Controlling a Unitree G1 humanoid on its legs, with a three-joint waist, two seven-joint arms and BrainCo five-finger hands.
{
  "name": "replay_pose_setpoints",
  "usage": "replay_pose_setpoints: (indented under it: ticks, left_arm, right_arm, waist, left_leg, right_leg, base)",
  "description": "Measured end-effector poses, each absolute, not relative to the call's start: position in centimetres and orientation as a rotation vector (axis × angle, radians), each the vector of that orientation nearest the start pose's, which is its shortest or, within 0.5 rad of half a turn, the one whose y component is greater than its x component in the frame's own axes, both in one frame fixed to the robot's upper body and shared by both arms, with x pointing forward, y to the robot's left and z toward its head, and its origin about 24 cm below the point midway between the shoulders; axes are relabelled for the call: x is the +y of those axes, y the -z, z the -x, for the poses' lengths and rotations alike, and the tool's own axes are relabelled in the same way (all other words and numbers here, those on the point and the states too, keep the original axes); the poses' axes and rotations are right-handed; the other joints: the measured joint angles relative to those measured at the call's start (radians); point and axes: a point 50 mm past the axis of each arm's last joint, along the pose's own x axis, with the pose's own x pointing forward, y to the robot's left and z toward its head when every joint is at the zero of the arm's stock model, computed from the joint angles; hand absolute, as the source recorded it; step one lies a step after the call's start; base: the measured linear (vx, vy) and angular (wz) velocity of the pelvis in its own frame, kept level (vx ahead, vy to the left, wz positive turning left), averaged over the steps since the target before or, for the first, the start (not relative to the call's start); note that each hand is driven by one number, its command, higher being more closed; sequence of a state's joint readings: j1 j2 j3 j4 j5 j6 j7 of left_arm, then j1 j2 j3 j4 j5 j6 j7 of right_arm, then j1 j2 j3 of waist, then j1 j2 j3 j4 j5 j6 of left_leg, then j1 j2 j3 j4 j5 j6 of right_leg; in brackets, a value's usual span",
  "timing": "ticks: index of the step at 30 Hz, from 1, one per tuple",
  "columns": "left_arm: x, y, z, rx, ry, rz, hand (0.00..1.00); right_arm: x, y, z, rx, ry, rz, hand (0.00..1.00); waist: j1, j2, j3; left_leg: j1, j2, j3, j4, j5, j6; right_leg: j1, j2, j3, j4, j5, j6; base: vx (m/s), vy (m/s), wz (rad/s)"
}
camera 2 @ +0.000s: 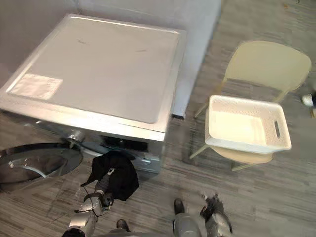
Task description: Pick up the laundry basket with both hands and put the clothes into the washing machine.
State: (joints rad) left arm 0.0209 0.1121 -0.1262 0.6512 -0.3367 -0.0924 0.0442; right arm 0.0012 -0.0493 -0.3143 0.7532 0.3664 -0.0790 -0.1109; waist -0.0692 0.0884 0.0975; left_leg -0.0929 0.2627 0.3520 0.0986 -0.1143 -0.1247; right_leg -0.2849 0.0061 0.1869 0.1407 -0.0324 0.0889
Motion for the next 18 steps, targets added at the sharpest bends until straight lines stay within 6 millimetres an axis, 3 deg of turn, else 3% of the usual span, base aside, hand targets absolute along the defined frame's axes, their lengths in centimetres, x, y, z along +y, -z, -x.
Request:
replay_pose_setpoints:
  ticks: [1,2,3,5,7,8,10,11,13,15,17,18]
  left_arm:
    - [15.2,9.5,-19.8,0.589,-0.067,0.197,1.0]
    - [14.5,9.4,-19.8,0.586,-0.054,0.209,1.0]
    - [14.2,9.2,-19.8,0.577,-0.046,0.211,1.0]
    - [13.9,8.2,-20.0,0.523,-0.02,0.214,1.0]
    - [13.3,7.9,-20.0,0.504,0.0,0.234,1.0]
    - [13.0,8.0,-19.4,0.513,-0.004,0.254,1.0]
    - [12.8,8.2,-19.1,0.521,-0.004,0.26,1.0]
    - [12.8,8.0,-19.2,0.512,-0.001,0.259,1.0]
    - [12.6,7.7,-19.5,0.496,0.006,0.258,1.0]
    - [12.4,7.7,-19.5,0.498,0.011,0.257,1.0]
    - [12.5,7.8,-19.4,0.507,0.006,0.241,1.0]
    - [12.6,7.9,-19.3,0.509,0.005,0.235,1.0]
  right_arm:
    - [-23.6,9.5,-18.5,0.537,0.569,-0.373,0.0]
    - [-23.9,9.2,-18.4,0.508,0.579,-0.377,0.0]
    - [-23.9,9.1,-18.3,0.5,0.581,-0.379,0.0]
    - [-23.6,9.2,-17.5,0.504,0.57,-0.357,0.0]
    - [-23.8,9.5,-16.7,0.523,0.577,-0.346,0.0]
    - [-24.1,9.5,-16.5,0.532,0.576,-0.334,0.0]
    - [-23.9,9.5,-16.7,0.533,0.565,-0.328,0.0]
    - [-23.7,9.4,-16.9,0.532,0.541,-0.313,0.0]
    - [-23.7,9.0,-17.4,0.517,0.516,-0.289,0.0]
    - [-23.6,8.9,-17.6,0.518,0.496,-0.266,0.0]
    - [-22.7,9.2,-17.7,0.538,0.46,-0.268,0.0]
    - [-22.5,9.3,-17.6,0.544,0.453,-0.273,0.0]
  waist:
    - [-0.012,0.004,0.006]
    - [-0.029,0.011,0.01]
    - [-0.027,0.011,0.011]
    - [-0.029,-0.011,0.036]
    - [-0.027,0.003,0.057]
    - [-0.017,0.017,0.069]
    - [-0.015,0.022,0.07]
    - [-0.009,0.022,0.07]
    - [-0.008,0.02,0.07]
    - [-0.006,0.025,0.069]
    - [-0.011,-0.025,0.089]
    - [-0.011,-0.035,0.095]
  left_leg:
    - [0.005,-0.091,-0.082,-0.034,-0.011,0.02]
    - [0.038,-0.107,-0.037,-0.026,-0.011,0.027]
    - [0.053,-0.104,-0.037,-0.02,-0.011,0.027]
    - [-0.005,-0.097,-0.07,0.185,-0.072,-0.02]
    - [-0.111,-0.081,-0.131,0.409,-0.072,-0.035]
    - [-0.17,-0.063,-0.15,0.516,-0.05,-0.059]
    - [-0.218,-0.061,-0.152,0.59,-0.017,-0.027]
    - [-0.234,-0.06,-0.161,0.583,-0.048,0.012]
    - [-0.24,-0.062,-0.19,0.477,-0.054,0.022]
    - [-0.194,-0.062,-0.24,0.303,0.018,0.015]
    - [-0.173,-0.098,-0.234,0.319,0.007,0.001]
    - [-0.173,-0.099,-0.225,0.337,0.006,-0.001]
  right_leg:
    - [0.003,-0.022,0.035,0.006,0.002,0.003]
    - [0.038,-0.011,0.036,0.011,-0.005,0.003]
    - [0.045,-0.008,0.036,0.028,-0.023,0.003]
    - [0.026,-0.019,0.023,0.173,-0.159,-0.029]
    - [0.031,-0.033,0.004,0.207,-0.185,-0.033]
    - [0.033,-0.041,0.002,0.22,-0.198,-0.035]
    - [0.034,-0.065,0.009,0.225,-0.207,-0.037]
    - [0.028,-0.081,0.011,0.222,-0.208,-0.037]
    - [0.004,-0.093,0.032,0.224,-0.207,-0.028]
    - [-0.023,-0.09,0.061,0.244,-0.204,0.009]
    - [-0.02,-0.116,0.11,0.231,-0.184,0.05]
    - [-0.011,-0.125,0.122,0.222,-0.178,0.052]
  base:
    - [0.0,0.029,-0.64]
    - [0.0,0.042,-0.4]
    - [0.05,-0.004,-0.09]
    - [0.05,-0.084,0.35]
    - [-0.04,-0.076,0.47]
    - [0.02,0.011,0.23]
    - [0.06,0.05,0.04]
    - [0.06,0.076,-0.12]
    - [0.08,0.109,-0.26]
    - [0.1,0.145,-0.49]
    - [0.12,0.224,-0.5]
    - [0.1,0.247,-0.46]
